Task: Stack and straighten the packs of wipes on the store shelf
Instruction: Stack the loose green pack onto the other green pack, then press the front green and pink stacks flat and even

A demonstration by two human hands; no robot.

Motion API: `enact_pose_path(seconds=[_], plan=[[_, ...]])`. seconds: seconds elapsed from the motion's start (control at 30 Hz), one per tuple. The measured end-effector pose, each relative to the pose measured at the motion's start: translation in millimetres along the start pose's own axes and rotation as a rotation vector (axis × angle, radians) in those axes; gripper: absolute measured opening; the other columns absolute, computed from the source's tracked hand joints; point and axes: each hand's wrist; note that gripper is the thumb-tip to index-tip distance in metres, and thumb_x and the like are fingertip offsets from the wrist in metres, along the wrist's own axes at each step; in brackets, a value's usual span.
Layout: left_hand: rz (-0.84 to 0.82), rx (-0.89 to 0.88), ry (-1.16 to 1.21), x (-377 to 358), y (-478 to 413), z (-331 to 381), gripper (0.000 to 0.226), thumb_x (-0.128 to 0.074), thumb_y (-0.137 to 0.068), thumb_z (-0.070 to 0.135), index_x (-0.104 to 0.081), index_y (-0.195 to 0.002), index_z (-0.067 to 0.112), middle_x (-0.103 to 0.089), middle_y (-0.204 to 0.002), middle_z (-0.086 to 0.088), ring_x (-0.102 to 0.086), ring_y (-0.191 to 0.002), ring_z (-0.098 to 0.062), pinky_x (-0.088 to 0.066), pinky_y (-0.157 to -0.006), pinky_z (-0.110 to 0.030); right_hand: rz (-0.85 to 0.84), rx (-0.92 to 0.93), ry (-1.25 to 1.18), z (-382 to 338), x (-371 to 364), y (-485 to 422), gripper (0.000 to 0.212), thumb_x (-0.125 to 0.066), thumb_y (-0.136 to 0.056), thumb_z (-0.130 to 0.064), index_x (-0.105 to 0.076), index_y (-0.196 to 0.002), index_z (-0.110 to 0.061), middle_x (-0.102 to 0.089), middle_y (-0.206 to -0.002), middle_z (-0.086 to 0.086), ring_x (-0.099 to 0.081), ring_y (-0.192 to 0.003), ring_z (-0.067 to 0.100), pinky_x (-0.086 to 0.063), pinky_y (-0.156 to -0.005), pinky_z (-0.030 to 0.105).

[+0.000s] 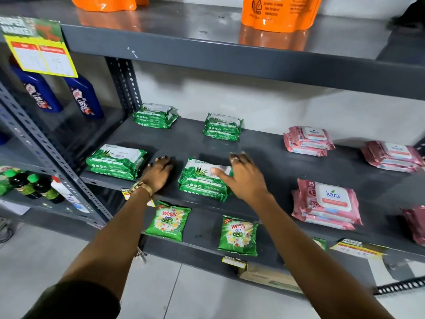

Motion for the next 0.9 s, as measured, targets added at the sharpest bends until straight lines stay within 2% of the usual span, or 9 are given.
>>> enact_pose_path(seconds=[0.07, 0.13, 0.2, 0.27, 0.37, 0.47, 0.7, 0.9], plan=[[0.162, 0.001, 0.162, 5.6, 6.2, 26.2, 0.039, -0.044, -0.098, 0.015, -0.044, -0.136, 0.005, -0.039, -0.148, -0.018, -0.032, -0.138, -0.032, -0.024, -0.116, -0.042, 0.079, -0.074, -0.068, 24.5, 13.3, 12.3, 0.084, -0.028, -0.085, -0.069, -0.034, -0.142, -0.008, -0.032, -0.152, 0.018, -0.021, -0.144, 0.032, -0.027, -0.113, 0.05], [0.312, -0.192, 0.091, 1.6, 24.0, 57.2, 0.038, -0.044, -0.097, 0.018, -0.047, -0.133, 0.007, -0.042, -0.146, -0.017, -0.034, -0.136, -0.035, -0.027, -0.114, -0.05, 0.16, -0.139, -0.083, 53.7, 24.6, 26.0, 0.073, -0.029, -0.091, -0.061, -0.034, -0.143, -0.009, -0.032, -0.153, 0.017, -0.018, -0.145, 0.031, -0.021, -0.116, 0.05], [0.272, -0.383, -0.022, -11.9, 41.9, 86.6, 0.044, -0.038, -0.095, 0.028, -0.046, -0.135, 0.013, -0.039, -0.149, -0.013, -0.031, -0.139, -0.032, -0.024, -0.115, -0.052, 0.252, -0.172, -0.044, 82.8, 32.5, 40.3, 0.062, -0.036, -0.096, -0.048, -0.037, -0.142, -0.008, -0.034, -0.152, 0.017, -0.017, -0.145, 0.033, -0.017, -0.118, 0.05], [0.191, -0.497, -0.238, -33.2, 50.7, 104.8, 0.046, -0.037, -0.096, 0.033, -0.043, -0.138, 0.016, -0.032, -0.153, -0.011, -0.021, -0.143, -0.029, -0.014, -0.118, -0.048, 0.299, -0.216, 0.034, 109.3, 36.9, 53.1, 0.057, -0.039, -0.097, -0.04, -0.037, -0.143, -0.007, -0.033, -0.153, 0.015, -0.014, -0.146, 0.035, -0.012, -0.119, 0.051], [0.11, -0.484, -0.457, -62.0, 54.3, 108.8, 0.05, -0.035, -0.099, 0.036, -0.029, -0.145, 0.016, -0.021, -0.157, -0.008, -0.009, -0.146, -0.025, -0.004, -0.121, -0.045, 0.265, -0.384, 0.142, 144.6, 40.3, 72.1, 0.059, -0.035, -0.097, -0.041, -0.027, -0.147, -0.01, -0.021, -0.158, 0.013, -0.004, -0.146, 0.037, -0.005, -0.118, 0.054], [0.116, -0.454, -0.534, -75.4, 53.8, 100.0, 0.053, -0.029, -0.1, 0.041, -0.021, -0.147, 0.019, -0.02, -0.158, -0.007, -0.006, -0.147, -0.024, -0.003, -0.121, -0.045, 0.19, -0.512, 0.156, 165.4, 35.4, 84.8, 0.062, -0.032, -0.096, -0.045, -0.019, -0.149, -0.014, -0.014, -0.16, 0.01, 0.002, -0.147, 0.036, -0.002, -0.118, 0.057], [0.169, -0.455, -0.544, -80.1, 55.3, 92.9, 0.051, -0.033, -0.099, 0.039, -0.025, -0.146, 0.021, -0.026, -0.156, -0.008, -0.011, -0.146, -0.026, -0.009, -0.12, -0.049, 0.211, -0.533, 0.131, 169.0, 23.4, 84.4, 0.064, -0.029, -0.094, -0.054, -0.023, -0.148, -0.021, -0.018, -0.159, 0.007, -0.007, -0.146, 0.035, -0.01, -0.117, 0.057], [0.17, -0.424, -0.523, -86.2, 49.1, 93.8, 0.05, -0.033, -0.099, 0.038, -0.027, -0.145, 0.022, -0.027, -0.156, -0.008, -0.011, -0.146, -0.027, -0.007, -0.12, -0.048, 0.242, -0.513, 0.198, 171.5, 14.2, 86.7, 0.062, -0.029, -0.094, -0.053, -0.031, -0.146, -0.02, -0.025, -0.157, 0.011, -0.013, -0.145, 0.039, -0.015, -0.115, 0.058]])
Point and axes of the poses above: each hand's wrist, its own y-axis away from the middle knuckle, its own x-axis out of the back of the hand, z = x × y
